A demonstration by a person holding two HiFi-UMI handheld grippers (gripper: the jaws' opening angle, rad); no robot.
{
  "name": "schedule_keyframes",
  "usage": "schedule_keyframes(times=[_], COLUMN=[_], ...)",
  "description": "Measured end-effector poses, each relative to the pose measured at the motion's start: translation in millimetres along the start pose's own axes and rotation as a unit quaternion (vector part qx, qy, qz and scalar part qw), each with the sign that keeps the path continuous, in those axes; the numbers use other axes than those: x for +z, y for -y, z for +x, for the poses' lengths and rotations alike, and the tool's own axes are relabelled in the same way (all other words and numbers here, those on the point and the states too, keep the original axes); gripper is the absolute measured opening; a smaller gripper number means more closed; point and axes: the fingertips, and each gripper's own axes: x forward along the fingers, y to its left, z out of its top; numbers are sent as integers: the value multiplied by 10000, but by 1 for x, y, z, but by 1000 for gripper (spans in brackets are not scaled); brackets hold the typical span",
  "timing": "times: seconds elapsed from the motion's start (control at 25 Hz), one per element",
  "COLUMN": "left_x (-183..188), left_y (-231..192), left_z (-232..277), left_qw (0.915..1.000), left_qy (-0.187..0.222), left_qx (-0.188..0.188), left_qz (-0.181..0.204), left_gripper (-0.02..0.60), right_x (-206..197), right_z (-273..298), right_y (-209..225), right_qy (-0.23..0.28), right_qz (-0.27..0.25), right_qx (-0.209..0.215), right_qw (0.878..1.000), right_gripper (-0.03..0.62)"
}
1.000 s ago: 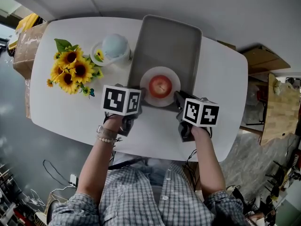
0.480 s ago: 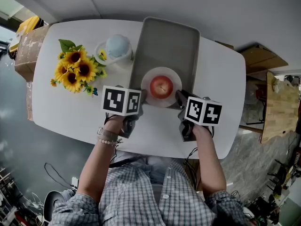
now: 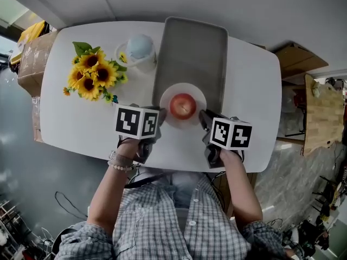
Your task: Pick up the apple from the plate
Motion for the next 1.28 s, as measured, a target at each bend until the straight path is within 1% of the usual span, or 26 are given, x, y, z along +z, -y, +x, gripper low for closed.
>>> schedule_keyframes(times=[0.28, 0.48, 0.68, 0.8, 1.0, 1.28], left_x=[-35, -57, -77, -87, -101, -112], left_y=[-8, -19, -29, -33, -37, -44], left_z=[-17, -25, -26, -24, -17, -9], left_qw=[9997, 9985, 9972, 9963, 9951, 9940], left_qy=[-211, -456, -659, -768, -916, -1002], left_qx=[-118, -47, 15, 15, -91, -65], left_qz=[67, 316, 364, 377, 352, 431], left_gripper=[66, 66, 66, 66, 66, 66], right_x=[-41, -66, -87, -100, -118, -129], right_z=[-6, -4, -1, 2, 8, 18], right_y=[-20, -33, -42, -43, -39, -34], right_qy=[-155, -277, -382, -477, -603, -625], right_qz=[160, 256, 357, 365, 418, 308], right_qx=[51, 97, 126, 139, 78, -61], right_qw=[9997, 9992, 9986, 9981, 9973, 9976], right_gripper=[69, 69, 69, 69, 66, 63])
